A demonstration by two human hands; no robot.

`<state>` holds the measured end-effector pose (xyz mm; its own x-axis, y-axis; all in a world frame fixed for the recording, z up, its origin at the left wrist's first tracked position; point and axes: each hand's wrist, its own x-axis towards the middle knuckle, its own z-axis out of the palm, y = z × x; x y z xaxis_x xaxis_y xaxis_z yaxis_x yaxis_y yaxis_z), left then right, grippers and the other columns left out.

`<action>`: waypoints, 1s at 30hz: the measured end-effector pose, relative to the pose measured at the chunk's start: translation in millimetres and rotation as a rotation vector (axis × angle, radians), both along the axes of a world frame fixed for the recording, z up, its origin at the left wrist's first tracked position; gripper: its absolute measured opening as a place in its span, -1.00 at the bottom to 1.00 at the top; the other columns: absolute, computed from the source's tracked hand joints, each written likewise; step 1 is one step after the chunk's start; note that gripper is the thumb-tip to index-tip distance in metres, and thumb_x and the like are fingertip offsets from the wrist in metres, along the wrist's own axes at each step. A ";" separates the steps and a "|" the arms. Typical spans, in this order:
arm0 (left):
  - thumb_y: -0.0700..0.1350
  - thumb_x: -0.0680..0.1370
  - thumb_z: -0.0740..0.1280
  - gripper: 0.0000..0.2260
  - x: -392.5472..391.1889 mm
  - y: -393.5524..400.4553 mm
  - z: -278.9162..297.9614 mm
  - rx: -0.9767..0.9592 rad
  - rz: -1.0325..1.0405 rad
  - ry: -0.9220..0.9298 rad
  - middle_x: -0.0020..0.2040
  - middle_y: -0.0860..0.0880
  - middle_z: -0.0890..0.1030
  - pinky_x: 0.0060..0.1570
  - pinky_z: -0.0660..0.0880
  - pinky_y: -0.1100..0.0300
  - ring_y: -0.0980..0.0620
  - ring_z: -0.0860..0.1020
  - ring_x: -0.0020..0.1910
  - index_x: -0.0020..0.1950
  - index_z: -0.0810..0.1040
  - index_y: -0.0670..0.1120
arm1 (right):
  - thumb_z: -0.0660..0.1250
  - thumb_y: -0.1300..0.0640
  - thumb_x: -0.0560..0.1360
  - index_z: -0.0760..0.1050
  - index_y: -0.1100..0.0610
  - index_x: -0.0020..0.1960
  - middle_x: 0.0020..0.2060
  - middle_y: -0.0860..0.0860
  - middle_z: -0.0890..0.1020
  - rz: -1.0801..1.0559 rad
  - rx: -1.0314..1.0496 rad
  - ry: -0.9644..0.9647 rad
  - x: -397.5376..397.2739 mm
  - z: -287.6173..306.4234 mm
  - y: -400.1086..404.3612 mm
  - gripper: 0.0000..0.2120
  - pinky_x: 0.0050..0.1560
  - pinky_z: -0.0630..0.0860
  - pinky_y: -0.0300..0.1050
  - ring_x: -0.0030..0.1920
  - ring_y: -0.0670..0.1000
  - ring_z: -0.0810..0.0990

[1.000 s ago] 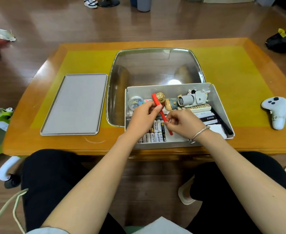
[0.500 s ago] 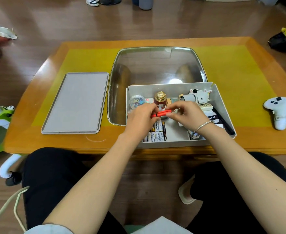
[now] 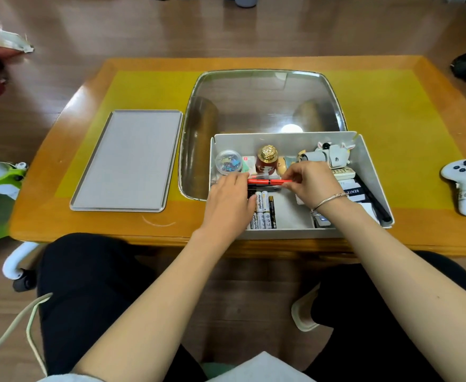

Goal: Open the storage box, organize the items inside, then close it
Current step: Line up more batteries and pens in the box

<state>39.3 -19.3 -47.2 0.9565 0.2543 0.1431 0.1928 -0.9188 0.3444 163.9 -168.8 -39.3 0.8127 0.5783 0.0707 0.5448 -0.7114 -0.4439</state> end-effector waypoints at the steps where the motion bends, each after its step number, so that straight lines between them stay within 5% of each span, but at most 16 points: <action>1: 0.03 0.60 0.25 -0.56 -1.2 -0.3 -0.8 -0.020 -0.028 0.041 0.35 -0.07 0.43 0.29 0.33 0.07 -0.04 0.38 0.32 0.42 0.33 -0.12 | 0.46 0.16 0.40 0.65 0.11 -0.11 -0.18 0.06 0.68 0.000 -0.014 -0.008 0.9 -1.8 2.3 -0.92 -0.04 0.44 -0.17 -0.12 0.05 0.59; 23: 0.33 0.57 0.00 -0.31 9.3 -1.2 -9.2 -0.104 -0.071 0.549 0.59 -0.05 -0.07 0.45 0.03 -0.13 -0.05 -0.05 0.56 0.58 0.04 -0.05 | 0.36 0.25 0.46 0.58 0.14 0.10 0.01 0.11 0.64 0.059 -0.067 0.017 -0.5 -11.0 27.6 -0.78 0.13 0.48 -0.01 0.06 0.13 0.57; 30: 0.33 0.57 0.00 -0.34 7.7 0.3 -12.2 -0.107 -0.082 0.501 0.59 -0.03 -0.07 0.45 0.03 -0.15 -0.04 -0.06 0.56 0.57 0.05 0.00 | 0.38 0.10 0.45 0.60 0.05 -0.09 -0.18 0.01 0.65 -0.232 0.052 -0.116 -2.8 26.2 -25.9 -0.93 -0.05 0.54 0.02 -0.05 0.11 0.59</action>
